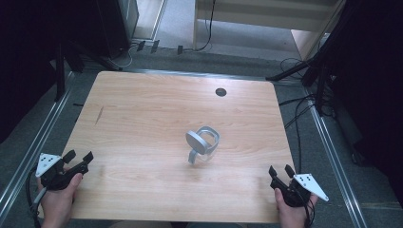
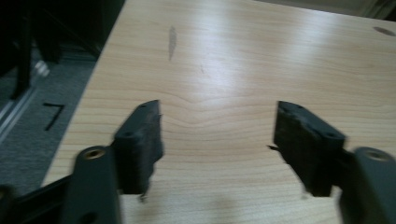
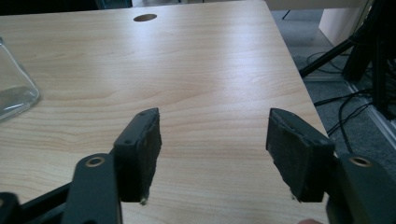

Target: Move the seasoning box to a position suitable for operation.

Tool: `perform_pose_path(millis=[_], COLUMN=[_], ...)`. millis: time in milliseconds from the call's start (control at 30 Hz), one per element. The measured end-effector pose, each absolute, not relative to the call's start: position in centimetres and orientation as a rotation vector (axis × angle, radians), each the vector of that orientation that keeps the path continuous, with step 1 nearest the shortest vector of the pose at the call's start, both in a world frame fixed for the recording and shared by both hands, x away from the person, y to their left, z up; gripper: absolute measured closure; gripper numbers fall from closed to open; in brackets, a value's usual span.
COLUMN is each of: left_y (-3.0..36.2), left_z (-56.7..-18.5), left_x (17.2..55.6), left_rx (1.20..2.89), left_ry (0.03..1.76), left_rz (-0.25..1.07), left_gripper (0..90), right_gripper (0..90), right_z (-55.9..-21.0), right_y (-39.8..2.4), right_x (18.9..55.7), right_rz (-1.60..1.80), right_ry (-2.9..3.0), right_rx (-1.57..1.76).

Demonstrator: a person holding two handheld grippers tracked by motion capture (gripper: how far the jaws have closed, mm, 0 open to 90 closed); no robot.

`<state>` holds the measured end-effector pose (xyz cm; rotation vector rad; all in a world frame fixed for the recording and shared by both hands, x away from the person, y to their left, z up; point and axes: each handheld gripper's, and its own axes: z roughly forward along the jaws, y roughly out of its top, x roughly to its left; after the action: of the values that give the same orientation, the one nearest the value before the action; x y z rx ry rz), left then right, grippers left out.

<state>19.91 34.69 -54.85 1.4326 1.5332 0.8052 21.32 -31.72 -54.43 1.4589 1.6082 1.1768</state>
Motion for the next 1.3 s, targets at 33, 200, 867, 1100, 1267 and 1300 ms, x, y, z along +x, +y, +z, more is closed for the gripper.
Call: perform_pose_path(millis=[33, 200, 867, 1100, 1267, 1300], left_y=[34.6, 33.2, 15.5, 10.8, 8.0, 7.5], left_z=[-54.8, -54.2, -52.1, -51.3, -51.6, -51.7], left_x=[19.9, 19.8, 23.3, 23.0, 22.7, 22.7], left_rx=[1.437, 1.462, 1.740, 1.757, 1.795, 1.800], left_ry=[1.535, 1.504, 1.144, 1.010, 0.916, 0.903], left_rz=[0.819, 0.797, 0.365, 0.275, 0.249, 0.237], left_gripper=[38.8, 62.3, 90.0, 90.0, 90.0, 90.0], right_gripper=[42.5, 70.4, 90.0, 90.0, 90.0, 90.0], right_z=[-54.3, -53.6, -52.3, -51.8, -51.5, -51.5], right_y=[-31.6, -30.6, -23.0, -20.5, -19.1, -18.9], right_x=[21.3, 21.2, 25.6, 27.1, 28.7, 29.0], right_rz=[1.177, 1.256, 1.386, 1.400, 1.414, 1.420], right_ry=[1.603, 1.627, 1.834, 1.870, 1.895, 1.891], right_rx=[1.456, 1.415, 1.348, 1.295, 1.293, 1.295])
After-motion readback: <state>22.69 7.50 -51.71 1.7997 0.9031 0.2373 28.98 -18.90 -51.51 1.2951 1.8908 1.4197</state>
